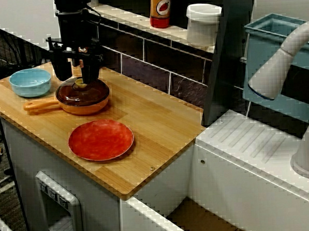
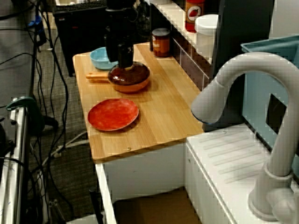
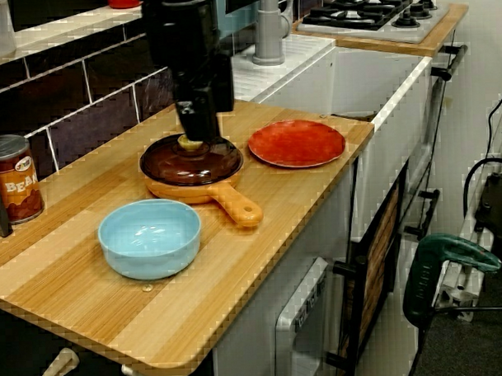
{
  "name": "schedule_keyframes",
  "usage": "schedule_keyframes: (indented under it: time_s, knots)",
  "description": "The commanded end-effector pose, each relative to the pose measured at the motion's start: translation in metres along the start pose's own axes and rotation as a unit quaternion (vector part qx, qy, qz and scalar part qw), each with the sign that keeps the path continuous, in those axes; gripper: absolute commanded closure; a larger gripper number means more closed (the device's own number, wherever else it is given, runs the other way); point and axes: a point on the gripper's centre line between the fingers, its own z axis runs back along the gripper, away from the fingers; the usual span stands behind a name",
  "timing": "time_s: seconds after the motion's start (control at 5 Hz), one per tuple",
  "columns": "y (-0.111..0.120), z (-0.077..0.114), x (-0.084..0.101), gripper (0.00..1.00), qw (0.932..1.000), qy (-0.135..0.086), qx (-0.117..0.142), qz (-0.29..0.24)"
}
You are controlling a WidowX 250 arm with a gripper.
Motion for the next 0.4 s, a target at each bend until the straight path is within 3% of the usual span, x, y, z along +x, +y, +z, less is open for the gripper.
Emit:
schedule_keyframes:
  time_s: [0.0,0.2]
  knots:
    - [-0.020,0.023,-0.034,0.00,0.9987,-0.033,0.005,-0.039]
    - [-0.030,0.019,-0.059,0.00,0.9978,-0.029,0.008,-0.058]
